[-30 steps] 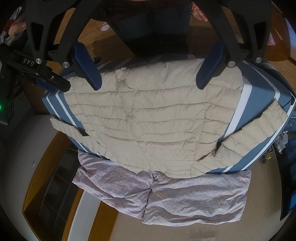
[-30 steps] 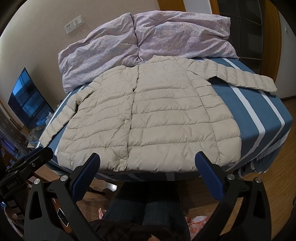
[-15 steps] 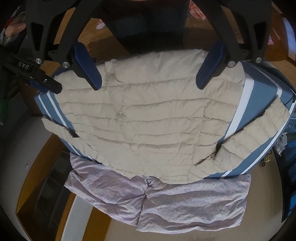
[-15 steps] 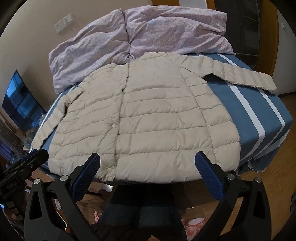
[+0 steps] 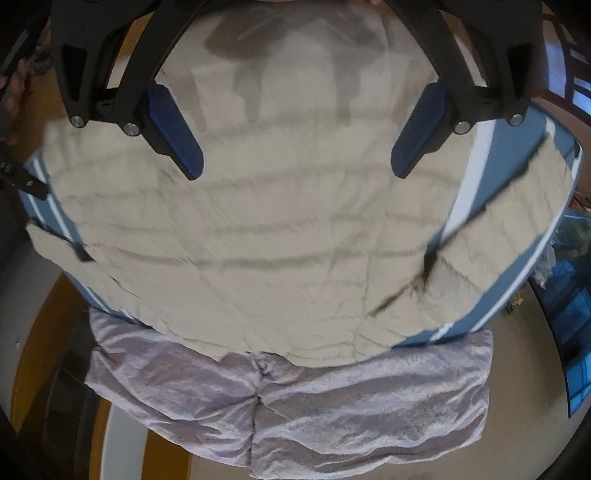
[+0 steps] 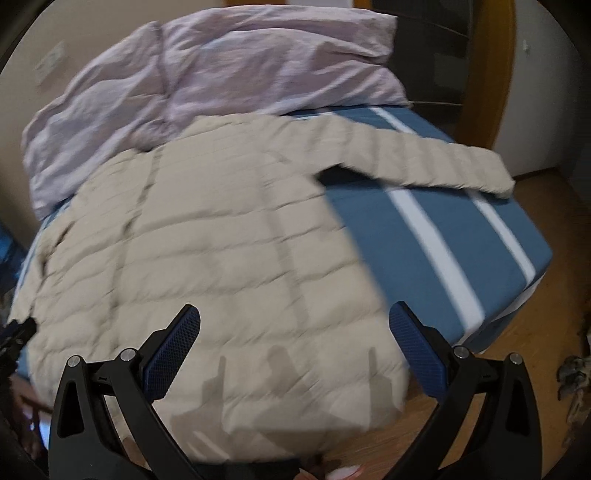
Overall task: Fold large clothes
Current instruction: 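Reach the right tool to the jacket sleeve and grasp its cuff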
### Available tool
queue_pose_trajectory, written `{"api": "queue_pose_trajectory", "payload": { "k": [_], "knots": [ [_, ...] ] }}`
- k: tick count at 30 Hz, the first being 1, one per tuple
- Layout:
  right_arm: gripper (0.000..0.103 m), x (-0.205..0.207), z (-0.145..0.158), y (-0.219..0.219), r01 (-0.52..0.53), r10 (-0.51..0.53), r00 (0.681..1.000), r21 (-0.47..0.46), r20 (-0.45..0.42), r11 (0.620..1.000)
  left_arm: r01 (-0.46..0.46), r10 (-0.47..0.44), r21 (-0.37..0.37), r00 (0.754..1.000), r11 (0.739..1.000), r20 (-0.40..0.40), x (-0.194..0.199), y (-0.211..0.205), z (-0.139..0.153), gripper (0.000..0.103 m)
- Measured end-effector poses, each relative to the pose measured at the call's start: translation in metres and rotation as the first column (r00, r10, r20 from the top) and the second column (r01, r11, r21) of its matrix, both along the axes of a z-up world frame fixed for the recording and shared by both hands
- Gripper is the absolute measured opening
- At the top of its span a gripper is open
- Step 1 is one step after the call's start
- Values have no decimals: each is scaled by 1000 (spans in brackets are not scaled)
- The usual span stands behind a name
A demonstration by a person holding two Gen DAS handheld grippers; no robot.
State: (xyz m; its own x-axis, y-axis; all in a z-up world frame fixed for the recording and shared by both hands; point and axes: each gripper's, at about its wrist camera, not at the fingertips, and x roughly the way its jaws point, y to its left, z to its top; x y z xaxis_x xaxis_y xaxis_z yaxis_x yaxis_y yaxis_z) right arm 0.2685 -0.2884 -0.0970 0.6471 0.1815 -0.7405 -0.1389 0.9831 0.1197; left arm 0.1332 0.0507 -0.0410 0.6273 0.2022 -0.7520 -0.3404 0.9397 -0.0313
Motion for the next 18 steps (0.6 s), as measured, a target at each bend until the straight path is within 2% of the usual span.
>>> {"api": "queue_pose_trajectory", "payload": {
  "k": [6,11,18],
  "knots": [
    [102,72,-8,-60,171,-171,985,-7,-36,985,-82,82,130,997,988,6,46,25,-10,101],
    [102,122,-13,-133,368,-365,929,43,-64,929,-147,156,227,987,963,-23,78,46,-30,101],
    [96,172,-17,-200,553,-549,832,54,-83,831,-170,191,209,978,963,-80,97,66,-59,101]
  ]
}}
